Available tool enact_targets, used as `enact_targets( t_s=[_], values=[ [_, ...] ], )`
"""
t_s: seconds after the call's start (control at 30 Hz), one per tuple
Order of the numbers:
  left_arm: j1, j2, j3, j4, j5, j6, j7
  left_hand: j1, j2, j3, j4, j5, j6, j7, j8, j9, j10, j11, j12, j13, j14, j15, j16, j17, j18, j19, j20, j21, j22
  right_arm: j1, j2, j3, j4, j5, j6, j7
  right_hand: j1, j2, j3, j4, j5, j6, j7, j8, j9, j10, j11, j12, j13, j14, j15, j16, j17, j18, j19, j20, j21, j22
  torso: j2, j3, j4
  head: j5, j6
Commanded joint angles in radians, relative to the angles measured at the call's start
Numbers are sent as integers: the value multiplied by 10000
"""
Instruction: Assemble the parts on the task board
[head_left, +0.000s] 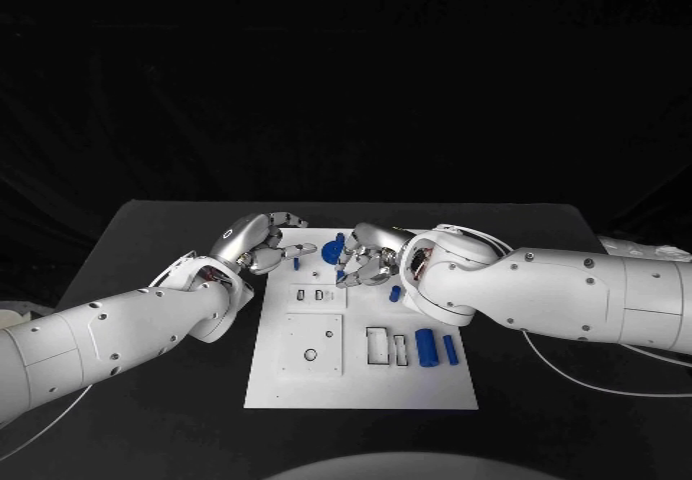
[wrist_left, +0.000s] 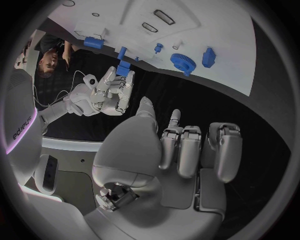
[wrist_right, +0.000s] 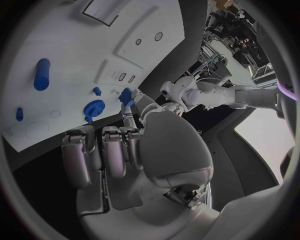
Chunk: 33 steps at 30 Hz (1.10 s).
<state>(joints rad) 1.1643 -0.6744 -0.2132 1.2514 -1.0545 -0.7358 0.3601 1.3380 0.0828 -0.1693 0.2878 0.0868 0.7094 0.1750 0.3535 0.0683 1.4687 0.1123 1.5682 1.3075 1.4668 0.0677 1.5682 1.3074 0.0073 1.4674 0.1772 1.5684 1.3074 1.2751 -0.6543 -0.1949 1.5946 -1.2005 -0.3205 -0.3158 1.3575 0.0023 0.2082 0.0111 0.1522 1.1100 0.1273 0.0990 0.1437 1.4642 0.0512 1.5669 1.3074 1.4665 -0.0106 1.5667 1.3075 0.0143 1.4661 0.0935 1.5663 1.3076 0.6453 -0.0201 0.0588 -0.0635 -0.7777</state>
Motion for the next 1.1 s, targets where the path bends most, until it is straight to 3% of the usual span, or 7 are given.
enact_targets(
  t_s=[0.03,0.53,1.1],
  values=[
    [1,20,4,1,-42,79,122,-10,99,-59,21,60,65,3,-60,1,1021,-27,26,2633,1040,-23,26,2634,-73,1034,38,24,2634,-117,206,1,-161,-153,308,-467,-140,-3,-43,4,-48,149,-45,-38,15,1066,88,39,2634,1043,74,41,2633,-143,1047,69,45,2632,3,1,-18,-5,-25],
    [-3,13,4,17,-48,76,129,-2,107,-62,21,63,73,2,-68,2,1021,-27,26,2633,1040,-24,26,2634,-73,1034,38,24,2634,-594,763,1,-670,-482,81,-781,-122,22,-32,-3,-68,151,-42,-57,5,1066,96,39,2634,1043,94,41,2633,-143,1047,88,45,2632,8,2,-5,-64,-83],
    [-3,-19,4,50,-58,71,126,-2,107,-62,21,63,73,2,-68,2,1021,-27,26,2633,1040,-24,26,2634,-73,1034,38,24,2634,-737,899,1,-849,-890,-173,-633,-41,37,-2,-62,-51,147,-35,-96,-13,1066,111,39,2634,1043,108,41,2633,-143,1047,115,45,2632,17,1,-7,-88,-78]
  ],
)
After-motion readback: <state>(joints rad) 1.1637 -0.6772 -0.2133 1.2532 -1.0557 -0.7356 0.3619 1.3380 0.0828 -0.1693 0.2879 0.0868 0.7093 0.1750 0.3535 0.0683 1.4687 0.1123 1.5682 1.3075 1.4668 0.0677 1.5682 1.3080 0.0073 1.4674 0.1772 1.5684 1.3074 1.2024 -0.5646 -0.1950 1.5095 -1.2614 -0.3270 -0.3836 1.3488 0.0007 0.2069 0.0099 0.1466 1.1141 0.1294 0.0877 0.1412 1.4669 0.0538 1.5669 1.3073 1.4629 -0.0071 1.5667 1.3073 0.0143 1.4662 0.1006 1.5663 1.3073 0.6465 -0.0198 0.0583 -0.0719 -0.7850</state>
